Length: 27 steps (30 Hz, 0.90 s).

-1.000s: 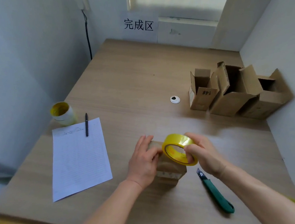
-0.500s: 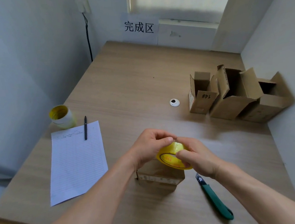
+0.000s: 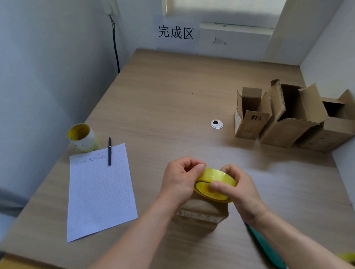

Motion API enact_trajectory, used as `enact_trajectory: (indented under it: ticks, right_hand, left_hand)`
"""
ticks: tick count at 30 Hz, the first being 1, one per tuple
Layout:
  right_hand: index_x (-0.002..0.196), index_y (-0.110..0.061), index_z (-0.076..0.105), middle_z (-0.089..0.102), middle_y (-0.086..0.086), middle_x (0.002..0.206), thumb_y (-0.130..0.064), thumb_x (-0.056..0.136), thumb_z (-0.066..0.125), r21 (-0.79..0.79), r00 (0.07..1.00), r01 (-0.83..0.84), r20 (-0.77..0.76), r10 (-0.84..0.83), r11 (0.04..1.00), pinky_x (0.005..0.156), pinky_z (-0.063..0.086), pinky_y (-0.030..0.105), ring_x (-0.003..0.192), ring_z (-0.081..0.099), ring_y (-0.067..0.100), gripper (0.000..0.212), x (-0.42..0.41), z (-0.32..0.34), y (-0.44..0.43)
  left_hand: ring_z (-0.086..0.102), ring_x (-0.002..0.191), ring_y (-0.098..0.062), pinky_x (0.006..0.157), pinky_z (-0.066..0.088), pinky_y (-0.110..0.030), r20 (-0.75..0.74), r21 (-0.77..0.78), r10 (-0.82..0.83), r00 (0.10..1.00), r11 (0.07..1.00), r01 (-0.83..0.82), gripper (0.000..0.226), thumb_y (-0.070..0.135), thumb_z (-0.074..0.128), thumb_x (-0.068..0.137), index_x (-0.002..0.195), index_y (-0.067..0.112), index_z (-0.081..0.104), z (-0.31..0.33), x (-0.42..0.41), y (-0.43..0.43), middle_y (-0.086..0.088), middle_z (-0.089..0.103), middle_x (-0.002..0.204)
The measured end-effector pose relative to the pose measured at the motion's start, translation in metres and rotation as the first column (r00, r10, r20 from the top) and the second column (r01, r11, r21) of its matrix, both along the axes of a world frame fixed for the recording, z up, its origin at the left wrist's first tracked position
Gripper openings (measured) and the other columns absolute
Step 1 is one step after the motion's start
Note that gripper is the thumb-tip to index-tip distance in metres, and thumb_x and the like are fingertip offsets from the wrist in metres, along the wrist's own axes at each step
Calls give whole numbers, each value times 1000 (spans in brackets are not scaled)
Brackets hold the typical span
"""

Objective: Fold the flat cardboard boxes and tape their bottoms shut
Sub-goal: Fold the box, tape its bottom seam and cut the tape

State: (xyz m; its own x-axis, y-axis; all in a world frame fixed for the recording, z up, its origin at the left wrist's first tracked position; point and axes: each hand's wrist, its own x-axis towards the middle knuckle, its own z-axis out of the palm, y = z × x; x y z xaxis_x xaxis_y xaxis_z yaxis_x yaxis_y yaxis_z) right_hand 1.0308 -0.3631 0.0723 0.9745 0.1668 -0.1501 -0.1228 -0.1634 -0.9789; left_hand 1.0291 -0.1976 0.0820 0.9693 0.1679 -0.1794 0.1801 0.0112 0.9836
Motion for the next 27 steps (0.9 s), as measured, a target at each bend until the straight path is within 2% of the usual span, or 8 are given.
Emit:
enact_trajectory:
  ticks: [3,5,7,11,14,18,24,27]
  right_hand:
    - [89,-5,59,62,10,76,-40,48,85,-4,999,50,-16,-51,999,61,49,31,68,57,15,60,-7,-7,3]
    - [85,-13,61,66,11,76,-32,60,81,-130,995,101,23,-99,986,66,51,43,68,60,22,37,-11,-14,2]
    - [77,-16,54,58,5,67,-21,78,72,-295,977,194,142,-158,935,63,44,45,66,53,27,18,-14,-22,0]
    - [89,-19,48,53,-3,71,2,85,64,-403,945,272,283,-163,874,61,30,35,67,48,27,26,-13,-19,9]
    - [91,-19,48,53,-5,73,3,78,69,-378,943,282,280,-182,882,60,29,30,66,48,20,33,-13,-18,16]
    - [90,-22,51,57,1,79,-5,77,71,-453,938,246,335,-92,857,64,31,29,71,50,24,29,-15,-26,20]
    - [91,-21,47,57,5,84,-16,91,63,-532,951,280,265,-158,799,63,32,37,75,46,30,17,-9,-30,32]
    - [93,-21,45,55,4,87,-17,93,61,-568,955,271,259,-144,777,64,29,35,76,41,26,16,-7,-28,33]
  left_hand:
    - [60,70,-12,69,50,-30,-34,-77,88,996,993,-90,22,3,65,91,76,17,70,-5,-1,0,2,67,71]
    - [58,69,-16,69,49,-35,-59,-98,107,992,989,-113,21,3,64,92,76,15,69,-7,-3,2,-2,66,70]
    - [55,68,-19,67,47,-35,-78,-65,129,989,989,-134,22,5,64,92,74,15,68,-10,-3,7,-7,63,70]
    - [55,58,-19,59,47,-31,-180,-96,178,967,976,-197,22,3,59,95,74,8,62,-17,-9,24,-10,61,63]
    - [56,52,-17,53,48,-29,-266,-129,180,947,967,-220,21,3,57,96,75,7,59,-20,-15,35,-8,55,59]
    - [53,52,-15,53,49,-29,-282,-105,187,941,969,-223,18,4,56,97,79,6,60,-19,-18,41,-6,53,60]
    - [51,59,-18,58,44,-32,-183,104,337,923,941,-323,20,10,59,93,73,12,63,-21,-21,37,-2,59,60]
    - [51,60,-17,50,43,-27,-232,-5,344,910,935,-355,17,9,56,95,80,9,63,-15,-25,30,-5,56,66]
